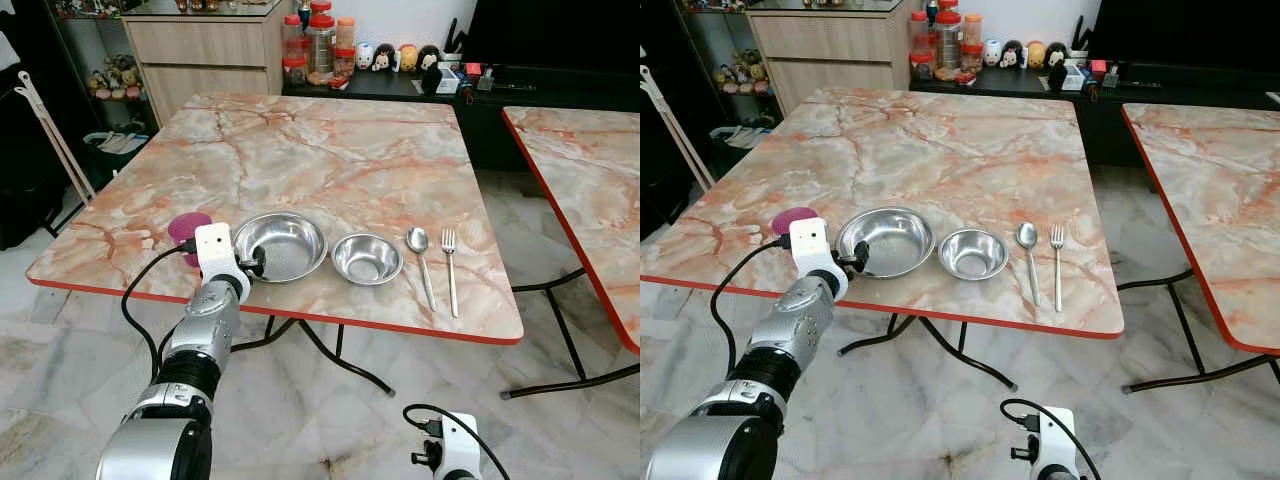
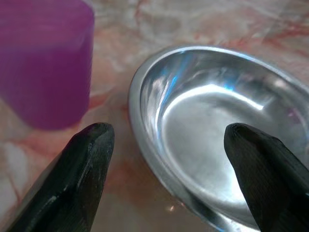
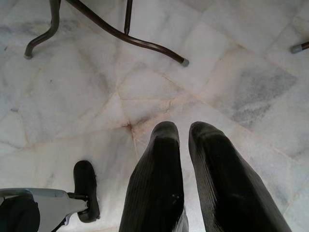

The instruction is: Setting the table

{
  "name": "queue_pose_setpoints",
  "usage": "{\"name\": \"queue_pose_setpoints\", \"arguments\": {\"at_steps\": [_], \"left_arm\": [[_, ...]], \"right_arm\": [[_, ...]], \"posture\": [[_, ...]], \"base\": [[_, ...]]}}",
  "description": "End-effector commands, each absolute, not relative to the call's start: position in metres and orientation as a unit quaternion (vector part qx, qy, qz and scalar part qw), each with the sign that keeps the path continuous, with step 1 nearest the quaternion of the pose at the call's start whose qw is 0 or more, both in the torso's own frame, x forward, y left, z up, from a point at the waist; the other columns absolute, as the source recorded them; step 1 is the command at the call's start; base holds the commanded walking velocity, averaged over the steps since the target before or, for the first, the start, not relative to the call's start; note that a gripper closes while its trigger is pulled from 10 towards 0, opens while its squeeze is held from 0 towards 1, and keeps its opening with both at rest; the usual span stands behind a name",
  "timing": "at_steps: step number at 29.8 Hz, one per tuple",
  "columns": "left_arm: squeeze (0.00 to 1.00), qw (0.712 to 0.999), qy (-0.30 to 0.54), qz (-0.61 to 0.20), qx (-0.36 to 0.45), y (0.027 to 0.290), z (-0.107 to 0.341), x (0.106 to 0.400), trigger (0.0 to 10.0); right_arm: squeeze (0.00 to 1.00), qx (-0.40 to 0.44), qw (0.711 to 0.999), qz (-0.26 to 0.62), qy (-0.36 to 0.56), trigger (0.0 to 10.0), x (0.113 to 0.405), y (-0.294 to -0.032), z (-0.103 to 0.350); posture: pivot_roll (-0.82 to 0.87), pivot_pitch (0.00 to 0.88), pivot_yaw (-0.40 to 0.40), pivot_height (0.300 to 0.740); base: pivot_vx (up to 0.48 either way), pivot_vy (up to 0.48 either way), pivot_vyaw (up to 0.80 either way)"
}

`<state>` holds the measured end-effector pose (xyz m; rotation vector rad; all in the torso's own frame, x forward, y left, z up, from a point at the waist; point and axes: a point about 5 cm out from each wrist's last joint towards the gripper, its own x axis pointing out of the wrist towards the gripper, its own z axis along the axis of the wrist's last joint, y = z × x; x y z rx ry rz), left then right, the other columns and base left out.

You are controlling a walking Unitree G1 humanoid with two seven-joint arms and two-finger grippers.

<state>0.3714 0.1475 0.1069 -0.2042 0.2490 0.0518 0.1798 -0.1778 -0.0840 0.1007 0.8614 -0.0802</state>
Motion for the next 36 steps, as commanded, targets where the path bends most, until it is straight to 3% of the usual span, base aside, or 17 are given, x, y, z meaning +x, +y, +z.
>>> {"name": "queue_pose_setpoints", "arguments": {"at_steps": [1, 36], "left_arm": [[0.00, 0.985, 0.132, 0.027, -0.107, 0.146, 0.109, 0.374, 10.0], [0.00, 0.972, 0.180, 0.025, -0.150, 0.142, 0.118, 0.388, 10.0]], "right_arm": [[0.00, 0.053, 0.908, -0.045, 0.414, 10.0, 0.180, -0.180, -0.083], [0.00, 0.057, 0.906, -0.050, 0.416, 10.0, 0.176, -0.181, -0.085]], "posture": [[0.01, 0.000, -0.002, 0.740], [0.00, 0.000, 0.009, 0.740]], "base": [[0.000, 0.000, 0.00], [0.000, 0.000, 0.00]]}}
